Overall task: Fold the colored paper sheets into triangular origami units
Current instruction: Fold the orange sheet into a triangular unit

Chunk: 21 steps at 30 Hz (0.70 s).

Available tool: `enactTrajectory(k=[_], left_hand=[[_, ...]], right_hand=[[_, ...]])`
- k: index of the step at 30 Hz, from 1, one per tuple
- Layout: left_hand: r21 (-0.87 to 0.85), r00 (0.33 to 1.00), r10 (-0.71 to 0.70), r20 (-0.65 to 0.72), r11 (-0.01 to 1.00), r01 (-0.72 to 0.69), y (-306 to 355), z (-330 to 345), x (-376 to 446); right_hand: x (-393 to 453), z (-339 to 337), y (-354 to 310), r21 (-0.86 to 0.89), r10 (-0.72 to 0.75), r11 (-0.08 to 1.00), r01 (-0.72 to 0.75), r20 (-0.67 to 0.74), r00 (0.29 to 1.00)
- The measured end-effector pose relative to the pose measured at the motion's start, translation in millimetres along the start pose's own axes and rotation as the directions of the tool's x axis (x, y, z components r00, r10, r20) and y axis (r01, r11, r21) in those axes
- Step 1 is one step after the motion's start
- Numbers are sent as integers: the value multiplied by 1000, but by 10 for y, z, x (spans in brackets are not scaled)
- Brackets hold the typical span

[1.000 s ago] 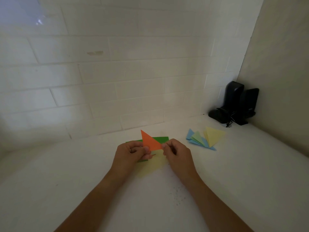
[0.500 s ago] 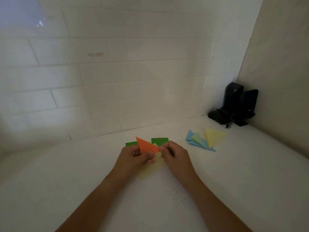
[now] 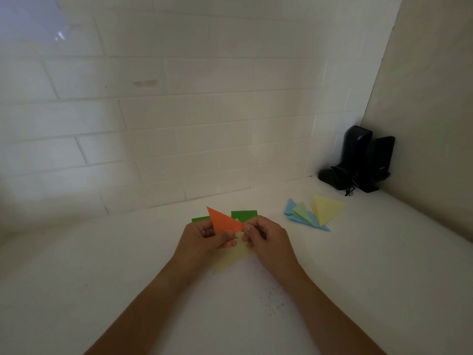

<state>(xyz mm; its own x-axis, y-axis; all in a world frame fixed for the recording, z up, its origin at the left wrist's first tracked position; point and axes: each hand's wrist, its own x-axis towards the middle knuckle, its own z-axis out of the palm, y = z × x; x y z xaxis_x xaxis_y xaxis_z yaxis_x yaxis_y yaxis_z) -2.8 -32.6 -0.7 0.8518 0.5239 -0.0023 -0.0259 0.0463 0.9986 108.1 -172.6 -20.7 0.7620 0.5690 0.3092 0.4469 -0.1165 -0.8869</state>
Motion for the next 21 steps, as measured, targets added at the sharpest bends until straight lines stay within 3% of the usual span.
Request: enactTrajectory(k=[6, 11, 16, 21], left_hand=[[-11, 1000, -16, -2, 1000, 15, 20, 3, -20], [34, 999, -43, 4, 999, 43, 26, 18, -58], [113, 993, 69, -93, 992, -58, 46, -7, -34], [200, 992, 78, -97, 978, -58, 35, -21, -36]], right_hand=[[-1, -3, 9, -31, 1, 1000, -3, -60, 998], [-12, -38, 6, -61, -40, 997, 40, -6, 999], [-18, -18, -21, -65, -61, 996, 64, 53, 997], [-19, -2, -48, -51, -72, 996, 73, 19, 997]])
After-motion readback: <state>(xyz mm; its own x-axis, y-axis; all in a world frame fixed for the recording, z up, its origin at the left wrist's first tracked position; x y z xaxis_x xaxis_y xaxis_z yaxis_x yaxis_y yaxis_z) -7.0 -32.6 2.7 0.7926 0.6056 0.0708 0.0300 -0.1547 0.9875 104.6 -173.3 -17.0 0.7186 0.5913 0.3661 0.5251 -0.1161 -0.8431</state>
